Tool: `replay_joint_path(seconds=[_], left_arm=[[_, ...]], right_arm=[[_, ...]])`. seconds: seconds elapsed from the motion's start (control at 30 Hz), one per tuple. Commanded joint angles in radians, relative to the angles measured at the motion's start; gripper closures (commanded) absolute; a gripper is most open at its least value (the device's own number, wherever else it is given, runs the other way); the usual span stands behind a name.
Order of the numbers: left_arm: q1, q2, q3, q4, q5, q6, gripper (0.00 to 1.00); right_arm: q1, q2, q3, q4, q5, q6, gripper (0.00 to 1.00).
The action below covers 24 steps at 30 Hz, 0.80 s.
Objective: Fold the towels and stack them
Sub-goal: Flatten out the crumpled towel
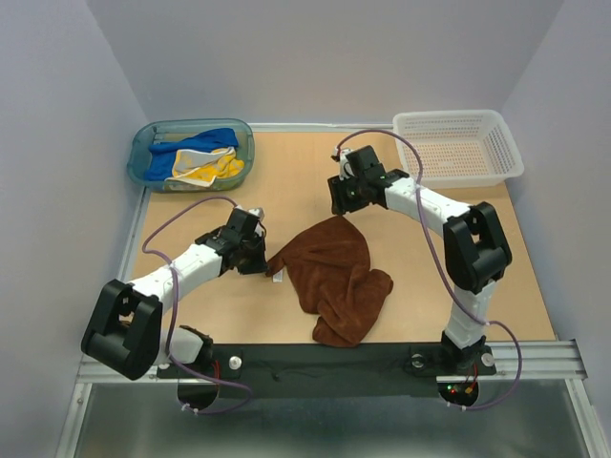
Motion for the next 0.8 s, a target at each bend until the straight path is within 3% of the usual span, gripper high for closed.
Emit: replay_joint_path(seconds=[0.0,0.4,0.43,0.47,0.57,0.77], left_arm=[[0.002,-0.031,-0.016,0.006,0.014,0.006,1.0],[0.002,-0.034,-0.016,0.011,0.017,0.012,1.0],[0.002,-0.031,-0.015,0.012,0.014,0.012,1.0],[0.002,-0.029,-0.012,0.012,0.015,0.015,1.0],[0.014,-0.017,0.019,0.004,0.012,0.024,1.0],[0.059,0.003,0.192,-0.074,-0.045,0.076,1.0]], right_arm=[[0.004,0.09,0.101,0.013,0.034,-0.037,0.48],[0.004,0.211,0.124,0.012,-0.022,-0.06,0.51],[0.004,0.211,0.124,0.012,-0.024,-0.062,0.55],[0.004,0.211,0.125,0.013,-0.026,-0.065,0.72],[0.005,0.188,0.165,0.013,-0.012,-0.083,1.0],[0.004,0.036,0.25,0.015,0.172,-0.142,1.0]])
